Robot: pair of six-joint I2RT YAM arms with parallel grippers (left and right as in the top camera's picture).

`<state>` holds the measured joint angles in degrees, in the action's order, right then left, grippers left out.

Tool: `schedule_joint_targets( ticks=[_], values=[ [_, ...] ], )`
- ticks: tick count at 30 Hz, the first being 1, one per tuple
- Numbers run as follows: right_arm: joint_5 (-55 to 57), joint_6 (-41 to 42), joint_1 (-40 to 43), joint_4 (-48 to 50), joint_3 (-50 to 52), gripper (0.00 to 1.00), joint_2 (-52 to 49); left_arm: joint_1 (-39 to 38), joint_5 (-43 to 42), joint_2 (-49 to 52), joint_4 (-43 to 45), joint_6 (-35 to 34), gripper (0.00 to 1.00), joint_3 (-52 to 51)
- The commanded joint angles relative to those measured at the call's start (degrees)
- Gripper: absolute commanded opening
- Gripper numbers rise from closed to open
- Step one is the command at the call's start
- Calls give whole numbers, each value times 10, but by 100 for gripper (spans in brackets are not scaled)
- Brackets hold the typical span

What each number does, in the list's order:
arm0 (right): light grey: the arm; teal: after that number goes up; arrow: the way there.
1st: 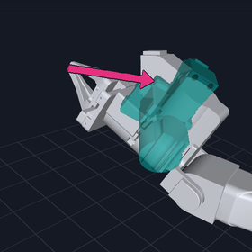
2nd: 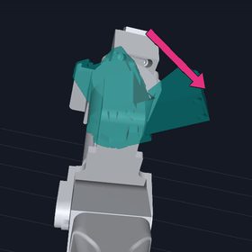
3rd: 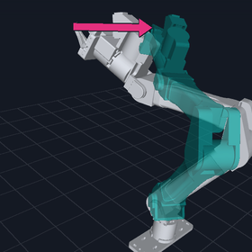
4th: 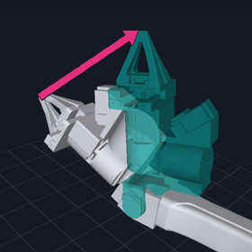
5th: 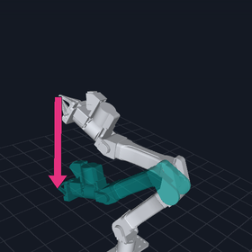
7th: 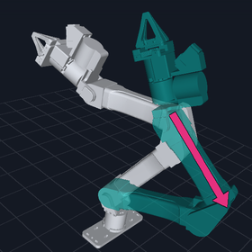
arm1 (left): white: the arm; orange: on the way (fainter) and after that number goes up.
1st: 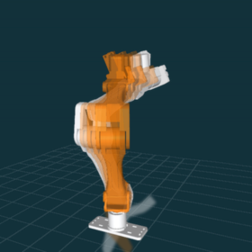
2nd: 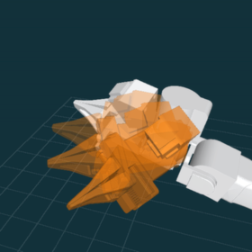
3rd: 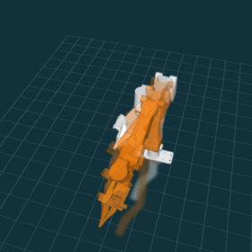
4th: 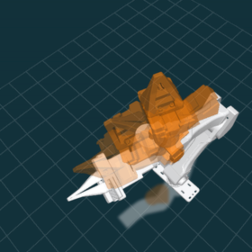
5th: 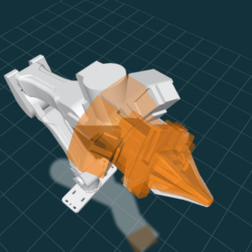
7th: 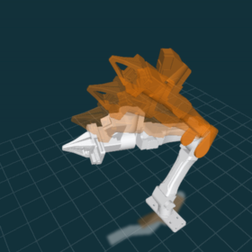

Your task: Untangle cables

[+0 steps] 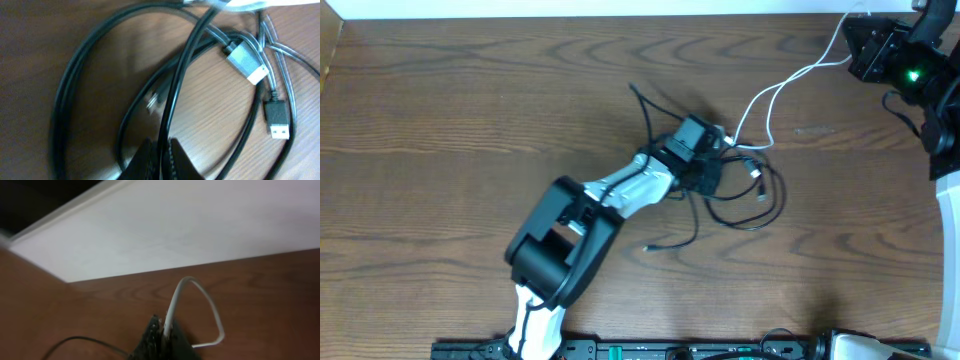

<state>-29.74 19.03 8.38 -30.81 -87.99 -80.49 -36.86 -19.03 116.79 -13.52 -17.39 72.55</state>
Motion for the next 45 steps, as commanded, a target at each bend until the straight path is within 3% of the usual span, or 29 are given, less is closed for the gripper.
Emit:
schedule_joint_targets(
  ticks=[1,7,12,19,25,27,29,34,38,45],
  values=[
    [121,29,37,-27,-4,1,7,51,27,-34,-84,39,8,-2],
    [227,41,125,-86,-4,1,7,102,32,-34,-152,39,7,-2],
    [227,45,193,-113,-4,1,7,100,32,-34,-152,38,8,-2],
    [227,45,207,-125,-4,1,7,100,32,-34,-156,38,8,-2],
    [21,-26,207,-84,-4,1,7,100,30,-34,-158,38,8,-2],
    [-168,-104,207,-30,-4,1,7,100,30,-35,-159,38,8,-2],
    [-329,-106,207,39,-4,1,7,100,30,-35,-158,38,8,-2],
    [-492,18,207,210,-4,1,7,100,30,-35,-160,38,8,-2],
    [-545,141,207,360,-4,1,7,100,30,-35,-160,38,8,-2],
    [-495,356,207,652,-4,1,7,100,30,-35,-160,38,8,-2]
  ],
)
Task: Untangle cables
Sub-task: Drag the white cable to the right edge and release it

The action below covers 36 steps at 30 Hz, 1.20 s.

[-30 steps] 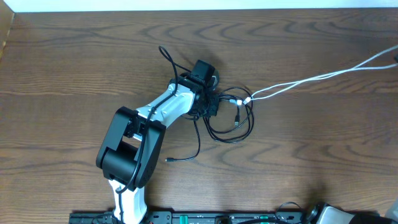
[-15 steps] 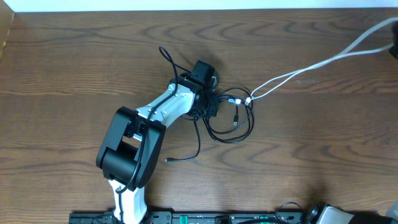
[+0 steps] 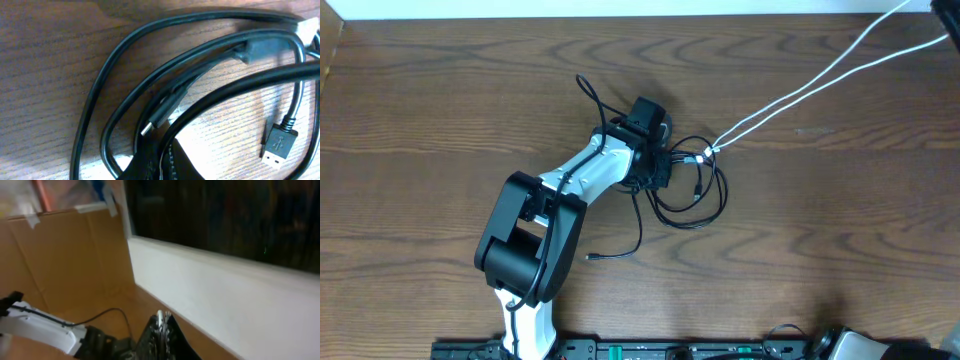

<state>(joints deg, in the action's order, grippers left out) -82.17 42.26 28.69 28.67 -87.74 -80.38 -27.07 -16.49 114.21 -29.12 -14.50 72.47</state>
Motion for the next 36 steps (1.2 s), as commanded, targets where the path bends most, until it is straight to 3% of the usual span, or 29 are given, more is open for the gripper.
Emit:
schedule_joint_targets(
  ticks=[1,4,9,13,15,19,23,29,33,36],
  values=[
    [44,138,5,77,-6,1,6,2,5,-9,-4,10,8,-2],
    [76,152,11,90,-6,1,6,2,5,-9,-4,10,8,-2],
    [90,121,13,-19,-6,1,5,2,5,-9,-4,10,7,-2],
    [111,-2,13,-317,-6,2,5,2,4,-9,-4,9,7,-2],
    [215,-89,13,-539,-6,1,4,2,0,-12,-4,9,8,-1],
    [424,-157,13,-751,-6,1,-3,2,1,-58,6,10,8,-1],
    [506,-224,12,-810,-6,1,-7,2,0,-160,49,10,8,-1],
    [606,-241,12,-843,-6,1,-7,3,16,-312,67,6,7,-1],
    [599,-244,11,-844,-6,1,-7,3,23,-337,54,-9,7,-1],
    [542,-299,3,-835,-6,1,-7,3,23,-332,33,-21,7,-1]
  ],
)
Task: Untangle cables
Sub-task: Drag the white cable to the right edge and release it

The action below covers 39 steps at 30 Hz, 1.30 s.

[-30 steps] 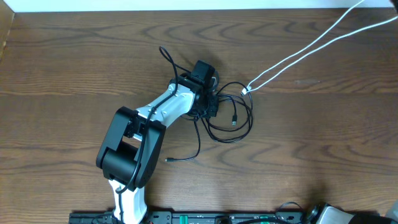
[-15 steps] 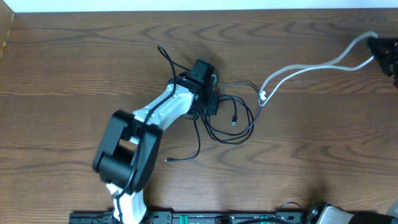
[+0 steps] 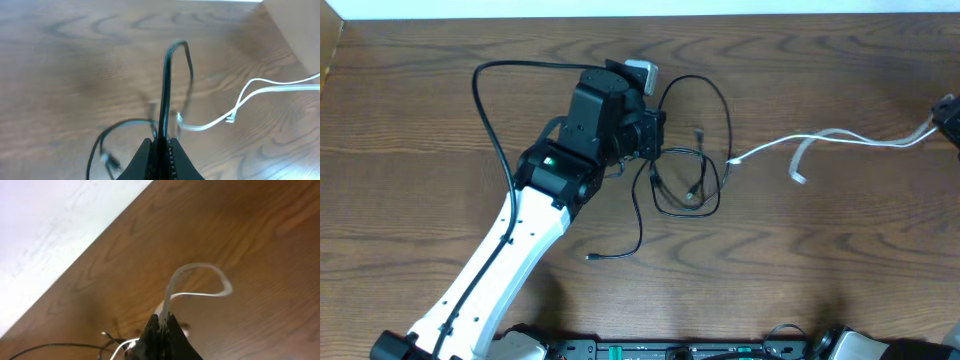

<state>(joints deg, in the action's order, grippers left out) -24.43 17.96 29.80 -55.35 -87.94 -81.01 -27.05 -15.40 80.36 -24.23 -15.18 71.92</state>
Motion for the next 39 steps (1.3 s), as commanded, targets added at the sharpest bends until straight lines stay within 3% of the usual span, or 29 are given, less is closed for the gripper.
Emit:
schedule_joint_targets(
  ticks=[1,6,10,11,13,16,18,21,25,29,32,39],
  values=[
    [-45,-69,-12,9,-4,1,0,2,12,14,-27,-16,7,4],
    [-72,-69,-18,56,-4,1,0,2,11,53,-66,-16,7,4],
    [-355,-59,-18,190,-4,1,0,-10,11,94,-72,-16,7,4],
    [-431,-24,-18,257,-4,1,0,-16,11,108,-70,-16,7,4],
    [-483,50,-18,357,-4,1,0,-23,11,125,-65,-16,8,4],
    [-478,180,-15,511,-4,1,0,-32,11,149,-64,-16,8,4],
    [-466,199,-12,546,-4,1,0,-33,11,153,-67,-16,7,4],
    [-437,170,-9,508,-4,1,-3,-33,11,151,-70,-15,7,4],
    [-353,56,-8,336,-4,1,-7,-33,12,151,-81,-14,7,4],
    [-143,-50,-8,161,-4,1,-17,-33,12,151,-87,-13,8,4],
    [8,-70,-8,103,-4,1,-26,-33,20,151,-87,-14,7,4],
    [225,-67,-9,74,-14,1,-29,-33,31,151,-87,-14,7,4]
  ],
)
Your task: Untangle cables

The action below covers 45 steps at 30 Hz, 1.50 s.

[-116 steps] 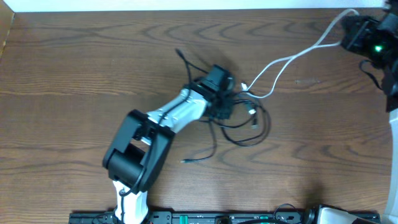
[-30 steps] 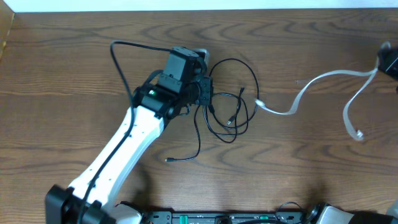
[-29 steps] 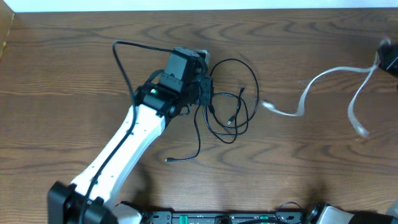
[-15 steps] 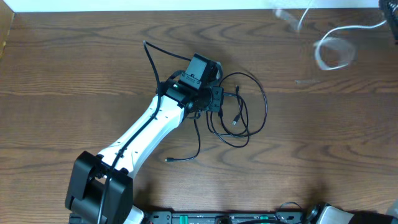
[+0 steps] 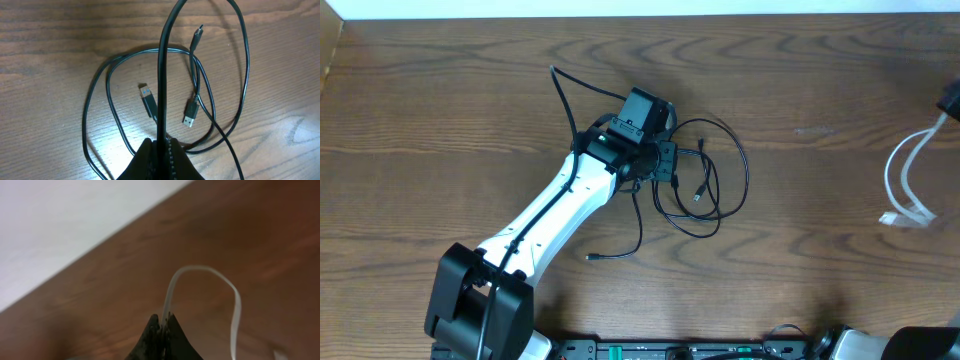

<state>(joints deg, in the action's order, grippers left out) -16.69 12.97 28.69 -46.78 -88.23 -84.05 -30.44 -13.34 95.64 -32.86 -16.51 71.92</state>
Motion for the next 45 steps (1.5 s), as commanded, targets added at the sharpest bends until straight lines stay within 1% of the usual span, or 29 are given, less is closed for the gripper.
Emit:
schedule_joint_targets(
  ticks=[1,4,5,6,9,11,16,21,24,26,28,29,30,31,32,33,35,36,38,41,42,43,45],
  values=[
    [166,-17,2,-18,-15,1,1,1,10,-2,-1,0,7,4],
    [207,-17,1,-24,-28,1,1,1,10,-2,-1,0,8,4],
    [213,-17,2,-23,-34,1,1,1,10,-2,-1,0,6,4],
    [213,-17,2,-20,-36,1,1,1,10,-2,-1,0,7,4],
    [231,-16,2,-10,-36,1,-4,1,10,-2,-3,0,7,4],
    [250,-3,5,-9,-36,1,-19,1,10,-2,-9,0,8,4],
    [259,-2,15,-10,-36,1,-58,1,10,-2,-10,0,7,4],
    [337,-1,24,-18,-36,1,-107,1,10,-2,-10,0,7,4],
    [381,21,34,-33,-36,1,-131,1,10,-2,-10,0,7,4],
    [384,44,47,-39,-36,1,-144,1,10,-2,-10,0,7,4],
    [384,46,52,-41,-36,1,-146,1,10,-2,-10,0,7,4],
    [383,47,53,-39,-36,5,-146,1,10,-2,-10,0,8,4],
    [377,47,53,-37,-36,17,-146,1,10,-2,-10,0,7,4],
    [355,48,53,-34,-36,37,-146,1,10,-2,-10,0,7,4],
    [332,48,53,-31,-36,48,-146,1,10,-2,-10,0,7,4],
    [301,47,53,-30,-36,56,-146,1,10,-2,-10,0,7,4],
    [244,48,53,-30,-36,61,-146,1,10,-2,-10,0,8,4],
    [221,47,52,-30,-36,62,-146,1,10,-2,-10,0,7,4],
    [133,42,48,-31,-36,66,-146,1,10,-2,-10,0,8,4],
    [21,17,37,-55,-36,68,-146,1,10,-2,-8,0,7,4],
    [2,9,32,-61,-36,69,-146,1,7,-2,-4,0,7,4],
    [-20,0,27,-70,-36,70,-146,1,-7,-3,4,4,8,4],
    [-78,-40,6,-97,-36,72,-146,1,-75,-14,46,17,7,4]
  ],
)
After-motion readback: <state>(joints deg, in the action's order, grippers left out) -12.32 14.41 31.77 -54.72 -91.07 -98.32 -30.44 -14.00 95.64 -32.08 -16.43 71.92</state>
